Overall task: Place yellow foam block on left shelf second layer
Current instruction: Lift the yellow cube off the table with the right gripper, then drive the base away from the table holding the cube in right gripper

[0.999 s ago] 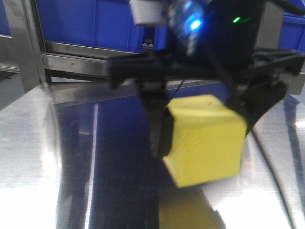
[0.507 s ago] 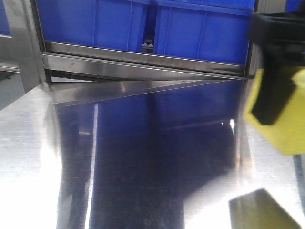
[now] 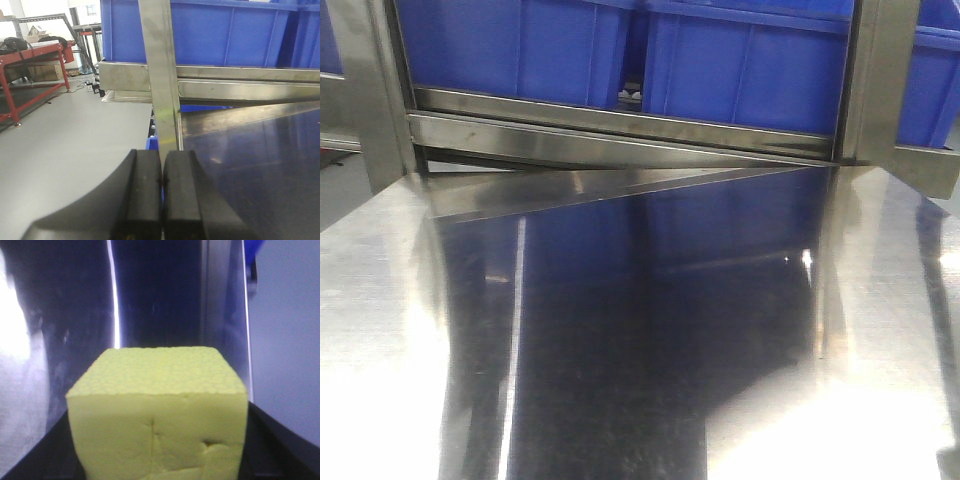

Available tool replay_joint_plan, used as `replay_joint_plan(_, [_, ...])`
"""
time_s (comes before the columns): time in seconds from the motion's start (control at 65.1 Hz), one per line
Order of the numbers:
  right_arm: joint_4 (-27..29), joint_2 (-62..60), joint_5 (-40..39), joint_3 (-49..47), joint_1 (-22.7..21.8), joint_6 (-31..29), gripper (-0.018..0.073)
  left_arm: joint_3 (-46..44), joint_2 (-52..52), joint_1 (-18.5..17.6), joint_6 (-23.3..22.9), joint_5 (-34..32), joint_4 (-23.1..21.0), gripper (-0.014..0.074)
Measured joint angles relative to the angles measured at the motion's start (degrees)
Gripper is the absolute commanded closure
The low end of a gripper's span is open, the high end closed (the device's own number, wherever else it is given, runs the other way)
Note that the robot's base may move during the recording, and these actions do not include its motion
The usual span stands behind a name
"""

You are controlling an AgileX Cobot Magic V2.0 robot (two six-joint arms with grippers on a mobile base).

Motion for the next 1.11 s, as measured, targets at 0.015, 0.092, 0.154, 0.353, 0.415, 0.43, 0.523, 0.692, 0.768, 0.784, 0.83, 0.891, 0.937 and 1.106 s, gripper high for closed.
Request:
replay_joint_plan(0.015, [0.0, -0.8, -1.1, 0.7, -0.1, -0.6, 0.0084, 0.0, 0.0, 0.0, 0.0, 0.0, 0.0, 0.046])
replay_joint_plan(0.092, [0.0, -4.5, -5.0, 2.9, -0.1, -4.6, 0.0084, 0.0, 0.0, 0.0, 0.0, 0.0, 0.0, 0.046])
replay_joint_plan(0.154, [0.0, -7.1, -8.2, 4.5, -0.1, -7.9, 0.0084, 0.0, 0.0, 0.0, 0.0, 0.0, 0.0, 0.046])
replay_joint_plan(0.353, [0.0, -13.6, -16.8, 6.9, -0.1, -12.3, 0.0084, 0.0, 0.0, 0.0, 0.0, 0.0, 0.0, 0.046])
replay_joint_plan(0.415, [-0.1, -15.4, -18.5, 7.1, -0.1, -12.6, 0.0084, 0.0, 0.0, 0.0, 0.0, 0.0, 0.0, 0.046])
replay_joint_plan(0.43, [-0.3, -15.7, -18.8, 7.1, -0.1, -12.6, 0.0084, 0.0, 0.0, 0.0, 0.0, 0.0, 0.0, 0.046])
replay_joint_plan(0.523, [-1.7, -17.7, -20.6, 7.1, -0.1, -12.6, 0.0084, 0.0, 0.0, 0.0, 0.0, 0.0, 0.0, 0.046])
replay_joint_plan(0.692, [-3.4, -21.1, -22.8, 7.1, -0.1, -12.6, 0.0084, 0.0, 0.0, 0.0, 0.0, 0.0, 0.0, 0.046])
replay_joint_plan(0.768, [-4.0, -22.4, -23.2, 7.4, -0.1, -12.6, 0.0084, 0.0, 0.0, 0.0, 0.0, 0.0, 0.0, 0.046])
replay_joint_plan(0.784, [-4.0, -22.6, -23.2, 7.6, -0.1, -12.6, 0.0084, 0.0, 0.0, 0.0, 0.0, 0.0, 0.0, 0.046])
replay_joint_plan(0.83, [-4.0, -23.3, -23.2, 8.1, -0.5, -12.4, 0.0084, 0.0, 0.0, 0.0, 0.0, 0.0, 0.0, 0.046])
replay_joint_plan(0.891, [-4.0, -24.3, -23.2, 9.1, -1.6, -12.2, 0.0084, 0.0, 0.0, 0.0, 0.0, 0.0, 0.0, 0.046])
replay_joint_plan(0.937, [-4.0, -25.0, -23.2, 9.7, -2.7, -12.1, 0.0084, 0.0, 0.0, 0.0, 0.0, 0.0, 0.0, 0.046])
replay_joint_plan(1.106, [-4.0, -26.9, -23.1, 10.8, -7.6, -12.0, 0.0084, 0.0, 0.0, 0.0, 0.0, 0.0, 0.0, 0.046])
